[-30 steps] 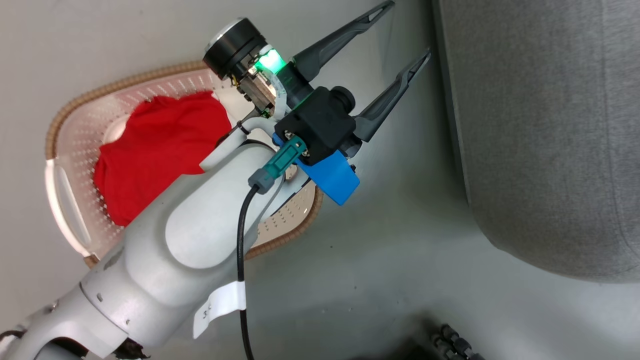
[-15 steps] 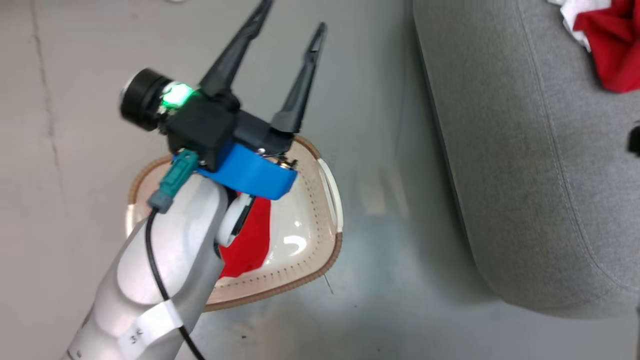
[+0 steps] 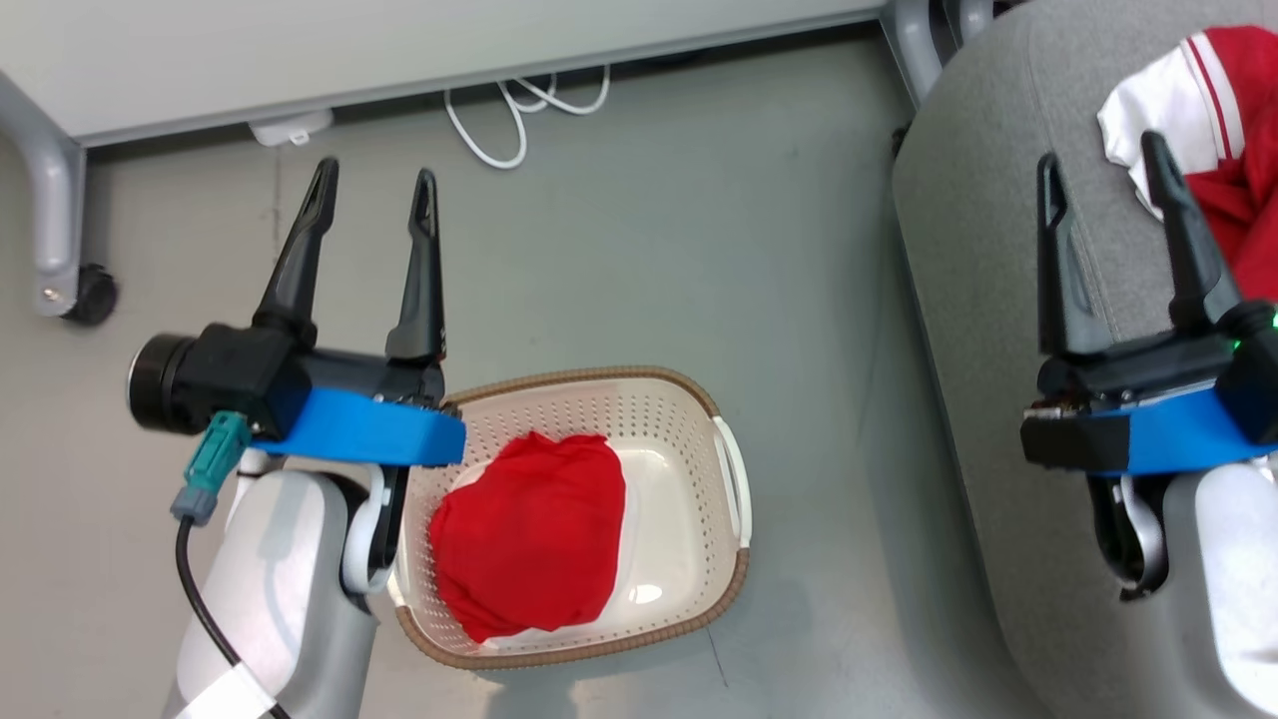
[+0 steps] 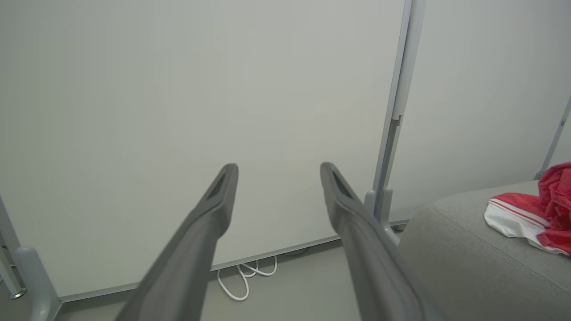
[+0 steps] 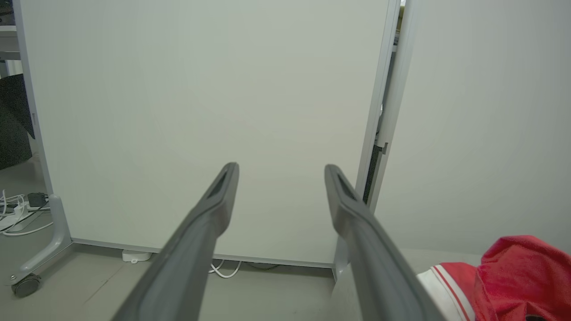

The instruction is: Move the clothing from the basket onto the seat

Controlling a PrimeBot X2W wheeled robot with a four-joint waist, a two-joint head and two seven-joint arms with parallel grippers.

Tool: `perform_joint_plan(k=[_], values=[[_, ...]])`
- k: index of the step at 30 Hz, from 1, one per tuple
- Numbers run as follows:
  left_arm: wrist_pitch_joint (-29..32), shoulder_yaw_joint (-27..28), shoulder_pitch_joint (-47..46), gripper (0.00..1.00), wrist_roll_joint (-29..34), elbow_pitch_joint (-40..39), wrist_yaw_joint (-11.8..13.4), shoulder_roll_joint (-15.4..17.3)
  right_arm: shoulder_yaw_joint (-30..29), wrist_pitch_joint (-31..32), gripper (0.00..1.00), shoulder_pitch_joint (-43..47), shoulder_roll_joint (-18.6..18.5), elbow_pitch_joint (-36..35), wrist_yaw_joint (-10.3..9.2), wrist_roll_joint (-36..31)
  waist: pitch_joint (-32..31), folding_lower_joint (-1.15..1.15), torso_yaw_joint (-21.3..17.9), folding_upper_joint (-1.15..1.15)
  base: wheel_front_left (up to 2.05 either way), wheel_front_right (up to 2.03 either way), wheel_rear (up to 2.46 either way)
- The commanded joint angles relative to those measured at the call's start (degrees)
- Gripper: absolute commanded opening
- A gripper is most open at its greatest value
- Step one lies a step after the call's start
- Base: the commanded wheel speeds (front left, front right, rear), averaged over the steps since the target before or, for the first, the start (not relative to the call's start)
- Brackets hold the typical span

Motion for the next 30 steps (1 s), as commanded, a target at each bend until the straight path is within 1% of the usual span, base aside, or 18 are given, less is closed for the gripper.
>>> perform_joint_plan(k=[1, 7, 14, 22, 30], values=[[-0.2, 0.8, 1.0, 1.0, 0.5, 0.1, -0.2, -0.3, 0.1, 0.0, 1.0, 1.5, 0.1, 0.3, 0.01, 0.4, -1.7, 0.01, 1.4, 0.0, 0.0, 0.0, 0.0], [-0.1, 4.6, 6.2, 1.0, 1.9, 0.5, -1.4, -1.8, -0.9, 0.0, 1.0, 6.2, 1.0, 1.3, 0.01, 0.9, -5.0, 0.01, 2.8, 0.0, 0.0, 0.0, 0.0], [-0.2, 7.1, 11.6, 1.0, 3.0, 1.3, -2.2, -2.9, -2.2, 0.0, 1.0, 12.3, 2.2, 1.3, 0.01, 1.2, -8.9, 0.01, 4.0, 0.0, 0.0, 0.0, 0.0], [-0.2, 7.9, 15.5, 1.0, 3.6, 2.8, -2.6, -3.4, -2.9, 0.0, 1.0, 18.2, 3.7, 2.6, 0.01, 2.0, -11.6, 0.01, 5.5, 0.0, 0.0, 0.0, 0.0], [-0.2, 7.8, 17.0, 1.0, 3.0, 3.6, -2.7, -3.5, -2.0, 0.0, 1.0, 20.0, 4.2, 3.8, 0.01, 2.4, -12.4, 0.01, 6.1, 0.0, 0.0, 0.0, 0.0]])
